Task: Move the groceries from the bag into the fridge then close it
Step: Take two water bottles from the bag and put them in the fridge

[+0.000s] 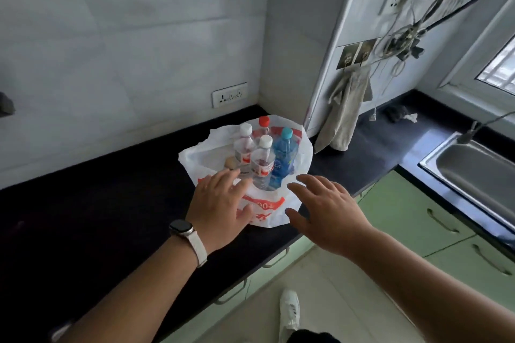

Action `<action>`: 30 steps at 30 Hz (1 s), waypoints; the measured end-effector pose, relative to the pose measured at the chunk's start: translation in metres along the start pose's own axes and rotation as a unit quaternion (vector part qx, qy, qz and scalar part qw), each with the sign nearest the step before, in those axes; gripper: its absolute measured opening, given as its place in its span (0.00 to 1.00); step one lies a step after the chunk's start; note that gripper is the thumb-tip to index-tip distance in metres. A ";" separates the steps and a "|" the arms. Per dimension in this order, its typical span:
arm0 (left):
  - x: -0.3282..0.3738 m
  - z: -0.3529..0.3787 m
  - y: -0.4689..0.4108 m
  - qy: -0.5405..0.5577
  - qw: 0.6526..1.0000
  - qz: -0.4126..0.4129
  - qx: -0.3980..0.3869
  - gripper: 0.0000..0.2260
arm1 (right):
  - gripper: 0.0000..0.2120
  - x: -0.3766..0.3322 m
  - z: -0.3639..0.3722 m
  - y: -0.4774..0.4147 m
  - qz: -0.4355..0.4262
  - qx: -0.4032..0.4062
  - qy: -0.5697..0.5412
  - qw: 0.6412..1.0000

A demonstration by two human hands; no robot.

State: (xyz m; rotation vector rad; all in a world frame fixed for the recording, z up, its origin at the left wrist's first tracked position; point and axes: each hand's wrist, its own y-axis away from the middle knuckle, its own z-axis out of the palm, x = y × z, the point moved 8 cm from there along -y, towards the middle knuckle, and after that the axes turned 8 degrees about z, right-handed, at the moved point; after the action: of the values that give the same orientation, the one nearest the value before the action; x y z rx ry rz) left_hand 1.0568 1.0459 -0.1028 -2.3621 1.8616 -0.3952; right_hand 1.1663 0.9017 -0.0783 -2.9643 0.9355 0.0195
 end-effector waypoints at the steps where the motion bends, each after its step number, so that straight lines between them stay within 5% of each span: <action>1: -0.005 0.002 0.000 -0.004 1.000 -0.008 -0.001 0.23 | 0.27 -0.003 0.002 -0.008 -0.007 -0.005 0.007 1.000; 7: -0.030 0.008 -0.012 -0.009 0.998 -0.070 -0.006 0.23 | 0.33 -0.011 0.013 -0.055 -0.048 -0.030 -0.020 0.998; 13: -0.050 0.033 -0.045 0.057 0.987 -0.146 -0.022 0.23 | 0.29 0.012 0.034 -0.102 -0.051 -0.067 -0.072 0.994; 19: -0.067 0.055 -0.079 0.229 0.927 -0.296 0.023 0.16 | 0.30 0.031 0.047 -0.146 -0.036 -0.088 -0.215 0.972; 30: -0.101 0.096 -0.103 0.360 0.819 -0.444 0.040 0.27 | 0.35 0.025 0.098 -0.175 -0.005 -0.098 -0.335 0.937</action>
State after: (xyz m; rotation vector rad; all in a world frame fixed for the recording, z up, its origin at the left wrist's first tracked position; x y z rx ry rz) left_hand 1.1575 1.1608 -0.1835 -3.1196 0.6194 -1.5784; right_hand 1.2870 1.0334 -0.1716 -2.7704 0.8384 1.0966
